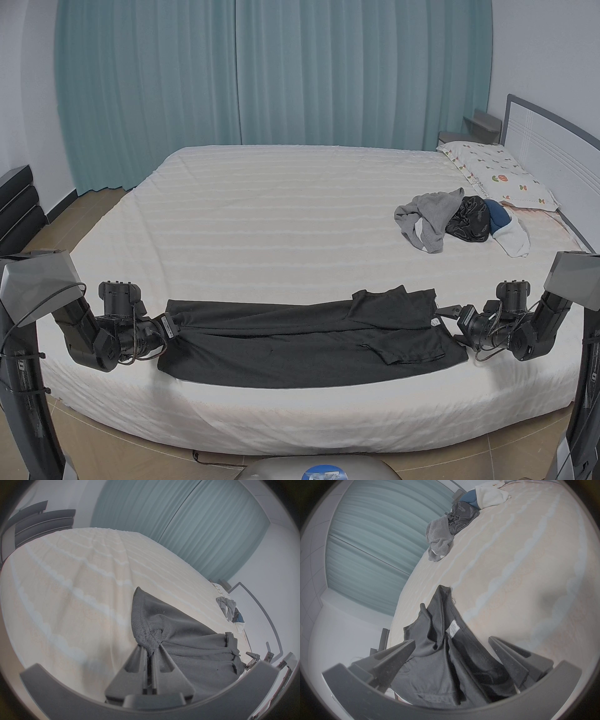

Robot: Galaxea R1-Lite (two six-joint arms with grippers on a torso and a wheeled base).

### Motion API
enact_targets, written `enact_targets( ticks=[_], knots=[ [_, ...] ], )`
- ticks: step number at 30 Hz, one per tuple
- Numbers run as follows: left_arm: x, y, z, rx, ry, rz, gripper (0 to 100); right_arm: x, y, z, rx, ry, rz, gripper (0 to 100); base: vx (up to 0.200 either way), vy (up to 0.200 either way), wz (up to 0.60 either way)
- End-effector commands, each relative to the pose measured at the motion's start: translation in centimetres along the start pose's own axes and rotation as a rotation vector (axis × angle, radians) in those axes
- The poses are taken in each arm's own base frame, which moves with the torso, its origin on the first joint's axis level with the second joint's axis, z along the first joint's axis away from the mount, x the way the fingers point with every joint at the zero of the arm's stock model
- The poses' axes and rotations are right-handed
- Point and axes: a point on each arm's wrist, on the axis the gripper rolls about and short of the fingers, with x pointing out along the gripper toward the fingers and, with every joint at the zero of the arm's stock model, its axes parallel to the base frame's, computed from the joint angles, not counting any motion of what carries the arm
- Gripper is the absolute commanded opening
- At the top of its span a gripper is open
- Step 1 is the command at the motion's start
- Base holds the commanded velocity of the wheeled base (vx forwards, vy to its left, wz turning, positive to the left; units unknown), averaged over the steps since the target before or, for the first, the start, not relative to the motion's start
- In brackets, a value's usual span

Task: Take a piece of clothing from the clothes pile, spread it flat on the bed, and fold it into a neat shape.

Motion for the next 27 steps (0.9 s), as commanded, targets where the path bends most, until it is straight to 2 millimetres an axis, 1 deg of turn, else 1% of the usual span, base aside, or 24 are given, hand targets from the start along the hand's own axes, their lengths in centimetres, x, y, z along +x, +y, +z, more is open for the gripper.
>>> enact_targets(
  ticks=[1, 6, 11, 16, 22, 24, 27],
  knots=[
    [0.3, 0.3, -0.4, -0.006, 0.01, 0.005, 0, 0.0, 0.0, 0.0, -0.001, 0.0, 0.002, 100, 0.0, 0.0, 0.0],
    [0.6, -0.1, -0.1, -0.049, -0.003, -0.008, 0, 0.0, 0.1, -0.1, -0.001, 0.003, 0.002, 100, 0.0, 0.0, 0.0],
    [0.8, -0.1, -0.2, -0.049, -0.002, -0.009, 0, 0.0, 0.1, -0.1, -0.001, 0.003, 0.002, 100, 0.0, 0.0, 0.0],
    [0.7, -1.5, -0.4, -0.078, -0.001, -0.035, 0, 0.1, 0.1, 0.0, -0.002, 0.001, 0.004, 100, 0.0, 0.0, 0.0],
    [-0.8, -4.0, 0.6, -0.125, -0.045, -0.094, 0, 0.1, 0.1, 0.0, -0.001, 0.0, 0.003, 100, 0.0, 0.0, 0.0],
    [-1.0, -4.6, 0.6, -0.131, -0.045, -0.105, 0, 0.1, 0.1, 0.0, -0.002, -0.001, 0.004, 100, 0.0, 0.0, 0.0],
    [-1.0, -4.8, 0.5, -0.134, -0.041, -0.109, 0, 0.0, 0.1, 0.1, -0.001, -0.002, 0.004, 100, 0.0, 0.0, 0.0]
  ],
)
